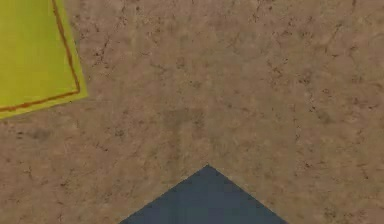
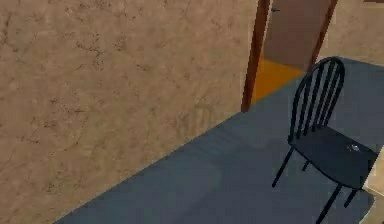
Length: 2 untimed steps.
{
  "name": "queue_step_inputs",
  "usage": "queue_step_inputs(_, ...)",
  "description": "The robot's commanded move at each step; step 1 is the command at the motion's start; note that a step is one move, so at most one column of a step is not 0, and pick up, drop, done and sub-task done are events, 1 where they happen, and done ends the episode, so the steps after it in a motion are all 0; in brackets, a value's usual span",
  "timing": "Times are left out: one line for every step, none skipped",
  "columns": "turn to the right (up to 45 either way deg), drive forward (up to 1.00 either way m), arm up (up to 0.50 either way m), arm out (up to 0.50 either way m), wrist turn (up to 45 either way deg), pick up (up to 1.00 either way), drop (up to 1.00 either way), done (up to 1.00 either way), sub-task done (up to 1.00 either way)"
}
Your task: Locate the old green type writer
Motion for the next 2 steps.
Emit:
queue_step_inputs(-45.0,0.00,0.00,0.00,0.0,0.00,0.00,0.00,0.00)
queue_step_inputs(-45.0,0.00,0.00,0.00,0.0,0.00,0.00,0.00,0.00)
